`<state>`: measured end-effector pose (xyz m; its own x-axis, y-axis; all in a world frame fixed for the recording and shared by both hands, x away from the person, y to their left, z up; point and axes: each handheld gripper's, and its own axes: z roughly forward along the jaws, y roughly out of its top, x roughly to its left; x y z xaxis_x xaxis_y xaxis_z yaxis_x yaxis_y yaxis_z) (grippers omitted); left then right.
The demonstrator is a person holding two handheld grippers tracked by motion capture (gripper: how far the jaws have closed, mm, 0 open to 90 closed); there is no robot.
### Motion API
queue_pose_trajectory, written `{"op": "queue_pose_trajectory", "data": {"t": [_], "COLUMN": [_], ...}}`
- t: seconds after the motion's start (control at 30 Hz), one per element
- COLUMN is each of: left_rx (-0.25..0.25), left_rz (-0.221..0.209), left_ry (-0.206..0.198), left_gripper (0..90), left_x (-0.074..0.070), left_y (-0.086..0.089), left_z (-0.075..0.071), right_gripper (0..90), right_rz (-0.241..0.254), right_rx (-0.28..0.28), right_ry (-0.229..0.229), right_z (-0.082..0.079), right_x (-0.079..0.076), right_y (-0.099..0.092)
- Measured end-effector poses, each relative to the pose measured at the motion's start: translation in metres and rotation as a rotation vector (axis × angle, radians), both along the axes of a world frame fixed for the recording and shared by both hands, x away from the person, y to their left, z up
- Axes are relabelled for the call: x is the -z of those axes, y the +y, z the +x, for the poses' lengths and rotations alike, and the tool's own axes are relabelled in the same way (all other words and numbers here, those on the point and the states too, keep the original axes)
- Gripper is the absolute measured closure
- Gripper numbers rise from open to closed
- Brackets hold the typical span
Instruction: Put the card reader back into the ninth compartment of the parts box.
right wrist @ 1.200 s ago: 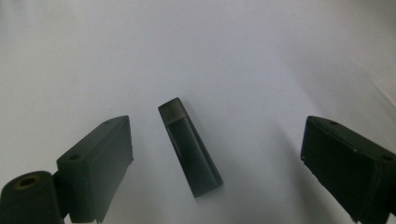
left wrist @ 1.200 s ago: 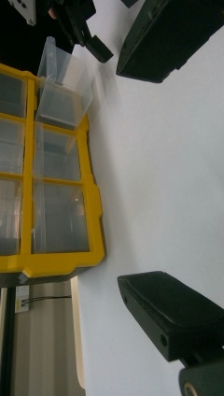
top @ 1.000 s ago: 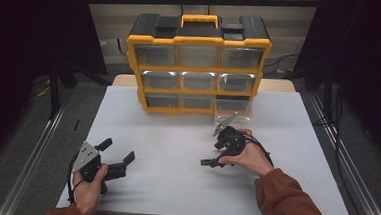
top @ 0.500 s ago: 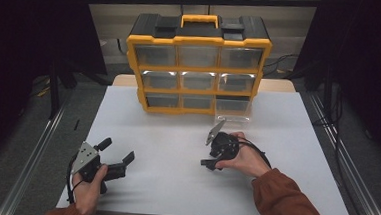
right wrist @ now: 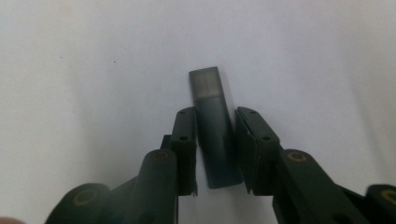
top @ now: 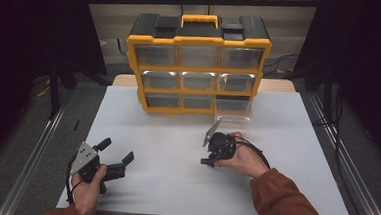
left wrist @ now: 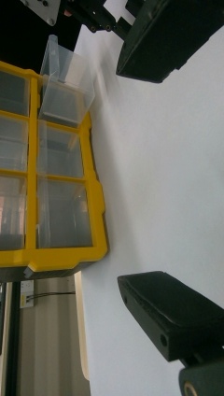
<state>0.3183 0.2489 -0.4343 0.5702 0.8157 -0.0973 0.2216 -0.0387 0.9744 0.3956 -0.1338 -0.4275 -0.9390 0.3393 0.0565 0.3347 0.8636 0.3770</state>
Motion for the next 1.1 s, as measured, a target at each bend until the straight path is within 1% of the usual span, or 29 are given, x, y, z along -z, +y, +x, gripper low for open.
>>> {"op": "queue_pose_trajectory", "data": {"t": [0.07,0.13,0.17,0.27,0.3,0.33,0.43,0.5,0.6,0.63,0.67,0.7,0.73,0.8,0.9,0.93,0.97,1.0,1.03,1.1], "left_rx": [0.001,0.004,0.002,0.009,0.012,0.012,0.013,0.015,0.016,0.013,0.01,0.012,0.006,0.005,0.006,0.005,0.003,0.0,0.002,0.007], "left_rz": [0.002,0.003,-0.006,-0.005,0.005,0.003,0.005,0.006,0.009,0.006,-0.008,0.007,0.003,0.001,0.011,0.011,0.007,-0.01,-0.007,0.006], "left_ry": [-0.003,-0.002,-0.003,-0.003,-0.002,-0.002,-0.003,-0.004,-0.005,-0.007,-0.007,-0.011,-0.012,-0.015,-0.013,-0.014,-0.015,-0.014,-0.011,-0.014], "left_gripper": [2.1,2.1,2.1,2.1,2.1,2.1,2.1,2.1,2.1,2.1,2.1,2.1,2.2,2.1,2.2,2.1,2.2,2.2,2.1,2.2], "left_x": [0.0,0.0,0.0,0.0,0.0,0.0,-0.001,-0.001,-0.001,-0.001,-0.001,-0.001,-0.001,-0.002,-0.002,-0.002,-0.002,-0.002,-0.001,-0.002], "left_y": [0.0,0.0,-0.001,-0.002,-0.002,-0.002,-0.002,-0.002,-0.001,-0.001,-0.002,0.0,0.0,0.0,0.001,0.001,0.001,0.0,0.0,0.0], "left_z": [0.0,0.0,0.0,-0.001,0.0,0.0,0.0,0.0,-0.001,-0.001,-0.001,-0.001,-0.002,-0.002,-0.003,-0.003,-0.003,-0.003,-0.003,-0.003], "right_gripper": [73.3,73.6,73.6,73.7,73.7,73.7,73.7,73.8,73.7,73.7,73.7,73.8,73.7,73.8,73.7,73.8,73.7,73.7,73.7,73.7], "right_rz": [0.005,0.007,0.008,0.021,0.028,0.042,0.062,0.072,0.073,0.074,0.077,0.084,0.095,0.096,0.12,0.142,0.161,0.173,0.178,0.195], "right_rx": [0.003,0.007,0.006,0.013,0.014,0.024,0.032,0.035,0.043,0.043,0.044,0.046,0.042,0.05,0.053,0.058,0.055,0.053,0.061,0.067], "right_ry": [-0.003,-0.001,0.0,0.004,0.004,0.008,0.02,0.019,0.018,0.01,0.01,0.017,0.013,0.011,0.009,0.0,0.004,0.0,-0.011,-0.013], "right_z": [0.001,0.0,0.001,0.001,0.001,0.001,0.003,0.003,0.003,0.003,0.003,0.003,0.004,0.003,0.003,0.003,0.002,0.002,0.002,0.001], "right_x": [0.0,0.0,0.0,0.001,0.001,0.001,0.002,0.002,0.002,0.002,0.002,0.002,0.002,0.001,-0.001,-0.001,-0.001,-0.002,-0.002,-0.003], "right_y": [-0.001,-0.001,-0.001,-0.003,-0.003,-0.005,-0.007,-0.009,-0.009,-0.009,-0.009,-0.01,-0.011,-0.012,-0.015,-0.016,-0.017,-0.018,-0.019,-0.02]}}
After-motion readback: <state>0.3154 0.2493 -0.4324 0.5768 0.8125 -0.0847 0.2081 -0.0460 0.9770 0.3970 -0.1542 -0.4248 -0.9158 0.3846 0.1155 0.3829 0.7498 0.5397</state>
